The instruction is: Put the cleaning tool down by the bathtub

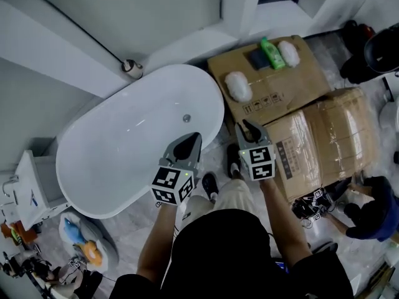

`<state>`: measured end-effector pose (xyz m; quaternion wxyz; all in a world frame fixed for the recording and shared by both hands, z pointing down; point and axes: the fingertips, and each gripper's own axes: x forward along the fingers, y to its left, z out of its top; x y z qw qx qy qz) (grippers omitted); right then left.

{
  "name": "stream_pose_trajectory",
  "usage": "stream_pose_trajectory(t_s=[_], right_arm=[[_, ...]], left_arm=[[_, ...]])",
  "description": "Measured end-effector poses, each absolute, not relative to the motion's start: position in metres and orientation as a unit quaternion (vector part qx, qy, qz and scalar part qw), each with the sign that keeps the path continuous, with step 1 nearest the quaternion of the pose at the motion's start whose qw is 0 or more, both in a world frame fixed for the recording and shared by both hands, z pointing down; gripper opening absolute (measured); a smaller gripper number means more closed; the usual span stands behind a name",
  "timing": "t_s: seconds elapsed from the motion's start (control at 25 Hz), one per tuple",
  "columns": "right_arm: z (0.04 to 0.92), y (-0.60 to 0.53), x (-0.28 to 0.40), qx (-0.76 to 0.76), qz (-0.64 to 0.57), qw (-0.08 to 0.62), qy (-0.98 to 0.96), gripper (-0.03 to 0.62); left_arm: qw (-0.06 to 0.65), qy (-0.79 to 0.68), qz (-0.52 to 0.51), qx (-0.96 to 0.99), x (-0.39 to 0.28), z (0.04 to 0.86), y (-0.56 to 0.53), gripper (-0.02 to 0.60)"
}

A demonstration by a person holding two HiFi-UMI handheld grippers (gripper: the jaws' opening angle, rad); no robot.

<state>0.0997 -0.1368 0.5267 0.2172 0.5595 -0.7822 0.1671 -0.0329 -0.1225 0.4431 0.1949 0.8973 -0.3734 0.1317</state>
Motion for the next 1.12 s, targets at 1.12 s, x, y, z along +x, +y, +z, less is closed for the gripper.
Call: stream_pose_trajectory(t_s=[1.12], right_arm=[[0.347, -0.035, 0.048, 0.582, 0.063, 0.111, -0.803, 0.021]], left_arm=[[0.108, -0.341, 0.078, 0.93, -0.06, 0.362, -0.057, -0.002]])
